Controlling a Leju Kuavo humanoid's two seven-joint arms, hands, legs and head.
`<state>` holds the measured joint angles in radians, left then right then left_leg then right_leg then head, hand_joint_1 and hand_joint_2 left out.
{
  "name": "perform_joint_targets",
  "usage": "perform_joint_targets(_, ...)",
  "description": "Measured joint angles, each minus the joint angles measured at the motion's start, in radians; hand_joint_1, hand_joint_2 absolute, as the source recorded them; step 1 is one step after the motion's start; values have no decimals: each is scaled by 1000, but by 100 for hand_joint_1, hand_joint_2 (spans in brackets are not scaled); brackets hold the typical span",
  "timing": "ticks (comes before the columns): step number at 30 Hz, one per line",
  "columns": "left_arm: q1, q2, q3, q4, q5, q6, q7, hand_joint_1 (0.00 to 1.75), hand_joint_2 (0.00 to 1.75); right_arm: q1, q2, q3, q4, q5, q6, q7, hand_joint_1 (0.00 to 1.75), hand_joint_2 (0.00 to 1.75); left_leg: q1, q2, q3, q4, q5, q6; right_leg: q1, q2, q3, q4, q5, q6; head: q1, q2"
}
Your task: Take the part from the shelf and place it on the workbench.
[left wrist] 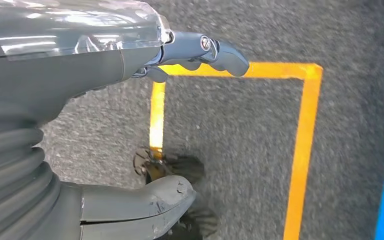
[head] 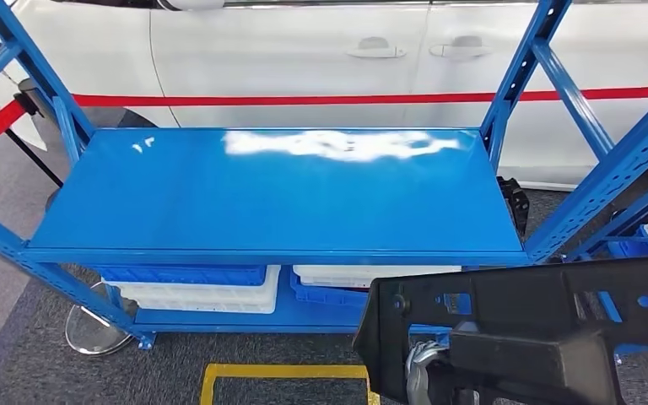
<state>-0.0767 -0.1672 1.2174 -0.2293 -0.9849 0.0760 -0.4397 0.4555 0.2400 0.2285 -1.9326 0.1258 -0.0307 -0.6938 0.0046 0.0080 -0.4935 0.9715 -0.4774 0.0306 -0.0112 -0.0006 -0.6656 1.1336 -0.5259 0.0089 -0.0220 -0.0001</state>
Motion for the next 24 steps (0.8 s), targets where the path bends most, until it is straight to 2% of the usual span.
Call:
perform_joint_targets(1,0,0,1,0,0,0,1,0,175,2,1,-4,1,3,-1,0,175,175,0,1,-15,2,10,3,-1,0,-16,62,-49,4,3,0)
perform_joint_targets(2,1,0,2,0,-1,0,2,0,175,3,1,-7,3,5,-2,0,175,175,0,2,-29,5,19,2,-3,0,-26,119,-79,8,4,0)
perform_joint_targets(3,1,-1,3,0,-1,0,3,0,175,4,1,-9,5,6,-3,0,175,175,0,3,-44,10,27,1,-4,0,-25,153,-86,11,4,0)
perform_joint_targets(4,1,-1,4,0,-2,0,3,0,175,5,1,-11,7,6,-4,0,175,175,1,4,-59,16,34,-2,-6,0,-7,154,-72,14,4,0)
perform_joint_targets(5,1,-2,4,0,-5,-1,4,0,175,5,2,-13,8,6,-4,0,175,175,2,4,-74,24,40,-6,-9,0,29,119,-46,16,4,0)
perform_joint_targets(6,1,-2,4,0,-8,-1,4,0,175,6,2,-15,10,8,-5,0,175,175,3,3,-88,35,44,-10,-12,0,78,56,-25,17,5,0)
perform_joint_targets(7,1,-3,4,0,-10,-2,4,0,175,6,3,-16,10,10,-6,0,175,175,4,3,-102,46,47,-16,-12,1,126,-12,-17,16,6,0)
perform_joint_targets(8,1,-3,4,0,-13,-2,4,0,175,7,4,-17,11,12,-7,0,175,175,3,2,-111,55,50,-21,-10,2,158,-62,-17,11,6,0)
perform_joint_targets(9,1,-3,4,0,-14,-2,4,0,175,9,6,-19,11,13,-7,0,175,175,2,1,-117,62,54,-27,-8,4,175,-92,-23,4,7,0)
perform_joint_targets(12,3,-3,5,0,-14,-2,4,0,175,14,12,-24,13,17,-9,-1,175,175,4,-2,-127,67,66,-48,-5,5,161,-99,-13,-25,9,0)
perform_joint_targets(13,4,-3,5,0,-14,-2,4,0,175,15,14,-26,14,18,-9,-1,175,175,6,-3,-134,78,49,-54,-5,3,150,-99,-3,-34,8,0)
perform_joint_targets(14,5,-3,5,0,-14,-3,4,0,175,16,17,-27,14,18,-9,-1,175,175,8,-4,-145,104,16,-59,-6,2,138,-100,8,-43,6,0)
perform_joint_targets(16,5,-4,5,0,-15,-3,4,0,175,18,21,-31,15,19,-9,-1,175,175,9,-4,-174,209,-85,-65,-4,0,109,-100,30,-51,1,0)
perform_joint_targets(17,5,-3,5,0,-17,-4,4,0,175,19,23,-33,15,20,-8,-1,175,175,9,-4,-184,269,-121,-67,-1,-1,95,-99,41,-52,0,0)
perform_joint_targets(18,5,-3,5,0,-19,-4,5,0,175,20,24,-36,16,21,-8,-1,175,175,9,-4,-184,314,-134,-66,2,-2,80,-98,52,-53,0,0)
perform_joint_targets(19,6,-3,5,0,-22,-5,5,0,175,21,26,-38,17,24,-9,-1,175,175,8,-4,-169,328,-124,-64,5,-3,65,-96,62,-54,0,0)
perform_joint_targets(20,6,-3,5,0,-26,-5,6,0,175,23,29,-41,17,26,-9,-1,175,175,7,-5,-138,306,-97,-59,7,-3,52,-95,72,-54,0,0)
perform_joint_targets(21,6,-2,5,0,-29,-6,7,0,175,25,32,-44,17,29,-10,-1,175,175,4,-5,-88,250,-70,-50,10,-3,41,-94,82,-53,0,0)
perform_joint_targets(22,5,-1,5,0,-32,-6,9,0,175,26,35,-47,17,32,-11,-1,175,175,0,-5,-32,173,-60,-40,13,-3,33,-93,91,-51,0,0)
perform_joint_targets(23,5,0,4,-1,-35,-7,11,0,175,28,38,-51,16,36,-11,-1,175,175,-3,-5,18,99,-61,-31,14,-4,28,-93,99,-48,1,0)
perform_joint_targets(24,4,1,4,-1,-36,-8,13,0,175,29,40,-54,16,39,-10,-1,175,175,-8,-5,52,44,-66,-24,12,-5,27,-94,108,-44,1,0)
